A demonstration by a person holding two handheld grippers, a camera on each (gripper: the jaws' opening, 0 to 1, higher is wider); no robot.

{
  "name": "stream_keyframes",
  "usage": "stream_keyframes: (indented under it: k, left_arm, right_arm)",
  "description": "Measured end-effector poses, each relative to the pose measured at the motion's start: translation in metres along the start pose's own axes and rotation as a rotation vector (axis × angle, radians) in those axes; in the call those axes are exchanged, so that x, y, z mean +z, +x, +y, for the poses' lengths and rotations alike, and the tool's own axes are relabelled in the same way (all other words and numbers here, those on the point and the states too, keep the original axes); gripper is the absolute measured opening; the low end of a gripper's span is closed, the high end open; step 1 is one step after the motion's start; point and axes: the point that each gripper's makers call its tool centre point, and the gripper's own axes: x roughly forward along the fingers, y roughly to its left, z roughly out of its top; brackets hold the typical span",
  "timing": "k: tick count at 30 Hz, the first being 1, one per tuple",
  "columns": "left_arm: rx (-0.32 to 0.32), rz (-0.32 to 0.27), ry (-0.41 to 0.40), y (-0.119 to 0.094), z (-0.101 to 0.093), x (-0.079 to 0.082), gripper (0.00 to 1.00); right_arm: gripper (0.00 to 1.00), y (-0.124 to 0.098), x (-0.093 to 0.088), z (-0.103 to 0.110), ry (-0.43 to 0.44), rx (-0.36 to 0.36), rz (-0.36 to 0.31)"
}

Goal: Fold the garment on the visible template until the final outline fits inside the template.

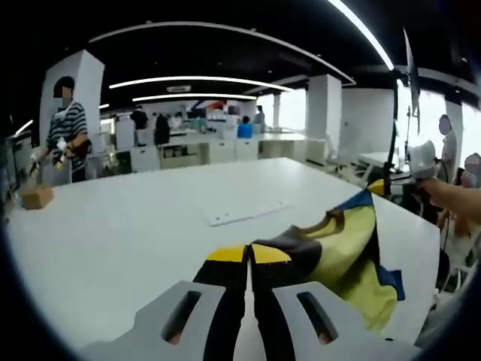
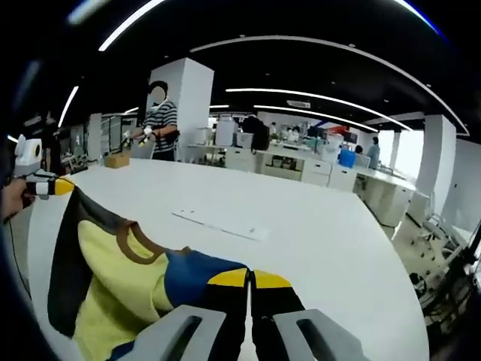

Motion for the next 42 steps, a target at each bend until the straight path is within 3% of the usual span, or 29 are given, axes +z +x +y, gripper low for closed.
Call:
stream_keyframes:
  k: [8,12,16,19,24,27,29,38,42]
  left_arm:
    - [0.057,0.06,0.055,0.037,0.02,-0.013,0.0]
    - [0.061,0.073,0.072,0.051,0.025,-0.018,0.0]
    - [0.077,0.074,0.038,0.066,0.035,-0.022,0.0]
    - [0.107,0.122,0.072,0.075,0.043,-0.035,0.0]
    - [0.107,0.143,0.053,0.087,0.05,-0.048,0.0]
    - [0.107,0.195,0.11,0.095,0.052,-0.061,0.0]
    - [0.094,0.227,0.085,0.1,0.053,-0.072,0.0]
    - [0.104,0.31,0.077,0.11,0.061,-0.098,0.0]
    - [0.097,0.325,0.099,0.111,0.06,-0.101,0.0]
  right_arm:
    - [0.0,0.033,-0.004,-0.003,-0.002,-0.002,0.015]
    - [0.0,0.049,-0.016,-0.008,0.028,-0.007,0.062]
    - [0.0,0.062,-0.034,-0.012,-0.008,-0.016,0.135]
    - [0.0,0.069,-0.04,-0.01,-0.024,-0.011,0.155]
    - [0.0,0.083,-0.062,-0.009,-0.061,0.002,0.241]
    - [0.0,0.088,-0.077,-0.008,-0.075,0.004,0.306]
    - [0.0,0.095,-0.084,-0.011,-0.135,0.01,0.33]
    - [0.0,0.101,-0.092,-0.01,-0.164,0.024,0.359]
    - [0.0,0.101,-0.097,-0.016,-0.115,0.021,0.376]
